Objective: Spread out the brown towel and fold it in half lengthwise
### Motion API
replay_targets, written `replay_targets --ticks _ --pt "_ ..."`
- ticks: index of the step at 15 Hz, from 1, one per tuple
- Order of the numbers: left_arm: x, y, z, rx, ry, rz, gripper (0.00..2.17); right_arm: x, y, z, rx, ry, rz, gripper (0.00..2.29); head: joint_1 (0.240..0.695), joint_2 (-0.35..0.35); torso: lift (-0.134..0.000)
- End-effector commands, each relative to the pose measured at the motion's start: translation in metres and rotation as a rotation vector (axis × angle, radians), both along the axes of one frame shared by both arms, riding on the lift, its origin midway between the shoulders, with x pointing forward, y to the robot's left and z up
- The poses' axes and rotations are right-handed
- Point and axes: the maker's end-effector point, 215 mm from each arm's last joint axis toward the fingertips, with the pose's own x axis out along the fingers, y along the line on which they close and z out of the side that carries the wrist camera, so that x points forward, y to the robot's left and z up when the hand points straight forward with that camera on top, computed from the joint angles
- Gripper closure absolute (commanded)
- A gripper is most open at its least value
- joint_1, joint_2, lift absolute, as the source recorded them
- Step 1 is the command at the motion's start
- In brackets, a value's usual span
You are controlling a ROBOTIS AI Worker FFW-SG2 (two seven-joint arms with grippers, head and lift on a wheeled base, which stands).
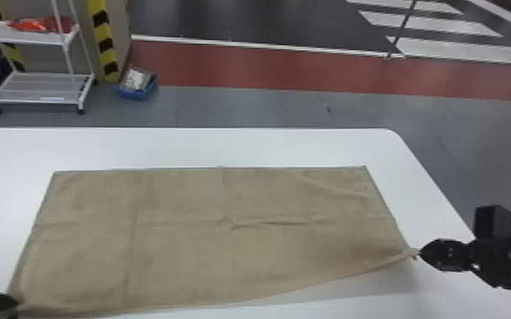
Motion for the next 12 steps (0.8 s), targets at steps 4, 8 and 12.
replay_targets --ticks 4,8,12 --pt "0.016 0.002 0.021 -0.014 -0.035 0.0 1.41 0.009 -0.002 0.013 0.067 -0.025 -0.049 1.81 0.695 -0.177 -0.125" --pt "0.024 0.013 0.06 -0.065 -0.032 0.009 1.41 0.043 -0.024 0.056 0.21 -0.097 -0.195 1.81 0.695 -0.173 -0.125" --pt "0.052 0.019 0.096 -0.142 -0.035 0.068 1.4 0.073 -0.032 0.072 0.243 -0.109 -0.252 1.81 0.695 -0.178 -0.125"
